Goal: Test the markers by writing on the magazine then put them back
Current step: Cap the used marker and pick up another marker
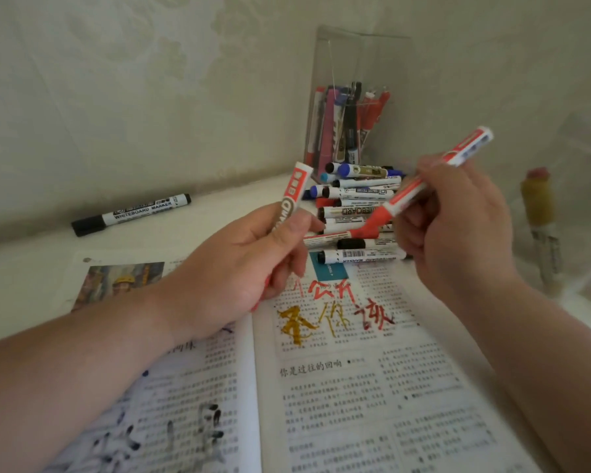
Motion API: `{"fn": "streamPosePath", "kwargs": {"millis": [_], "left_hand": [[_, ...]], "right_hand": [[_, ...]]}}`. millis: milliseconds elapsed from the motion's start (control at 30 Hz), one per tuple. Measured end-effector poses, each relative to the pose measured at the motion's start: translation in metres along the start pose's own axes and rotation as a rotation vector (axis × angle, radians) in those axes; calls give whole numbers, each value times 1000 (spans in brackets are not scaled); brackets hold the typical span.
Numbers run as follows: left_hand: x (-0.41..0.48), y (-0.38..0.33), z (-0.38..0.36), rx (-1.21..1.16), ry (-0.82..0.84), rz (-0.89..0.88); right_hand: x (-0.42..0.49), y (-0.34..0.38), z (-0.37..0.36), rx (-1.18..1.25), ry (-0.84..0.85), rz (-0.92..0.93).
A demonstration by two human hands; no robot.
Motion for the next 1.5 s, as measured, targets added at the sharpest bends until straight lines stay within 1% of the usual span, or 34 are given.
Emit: {"fn": "streamPosePath", "kwargs": {"millis": [67,167,200,267,333,467,500,567,633,767,833,900,1000,1133,1267,1367,1500], "left_hand": [[1,3,0,-23,-12,40],[0,4,-1,32,6,63],[0,4,-1,61,4,61],[0,4,0,112,-1,53],[-1,2,-2,89,-8,48],[-2,0,-5,-63,-33,72],[-3,0,-5,-68,-41,71],[-2,0,-5,-79,-57,60],[-2,0,-5,-97,-68,60],[-2,1,-6,-139,-52,91],[-3,2,-7,-146,-33,99],[-3,2,-7,-145,-31,113],[-4,2,-7,-114,-41,122],[-4,1,-8,-61,-31,108],[-4,1,-6,-3,-17,89],[-3,3,-5,43,-18,78],[-3,4,-4,108,-3,73]], "right_hand": [[6,0,6,-31,-42,-30],[8,-6,8,-314,49,25],[7,-6,8,-362,82,29],[5,0,6,-338,142,34],[4,10,7,-331,174,39],[1,23,19,-452,333,-125],[-2,23,24,-493,374,-149],[-9,21,34,-576,423,-141],[-14,13,46,-612,402,-123],[-17,-4,68,-513,200,-150],[-17,-6,72,-441,157,-165],[-18,-7,72,-430,159,-162],[-21,-7,68,-514,197,-111],[-22,-6,66,-568,252,-57],[-20,-8,67,-655,232,-65],[-21,-7,68,-610,244,-95],[-27,-4,66,-570,332,-136]]}}
Point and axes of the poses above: each hand's wrist, its own x-axis towards the middle knuckle, its own z-axis out of the back of the hand, y = z × x, the point moved 3 cm from there along x, towards the middle knuckle, and after that the axes turned 11 degrees about -y, right-handed, at the moved point
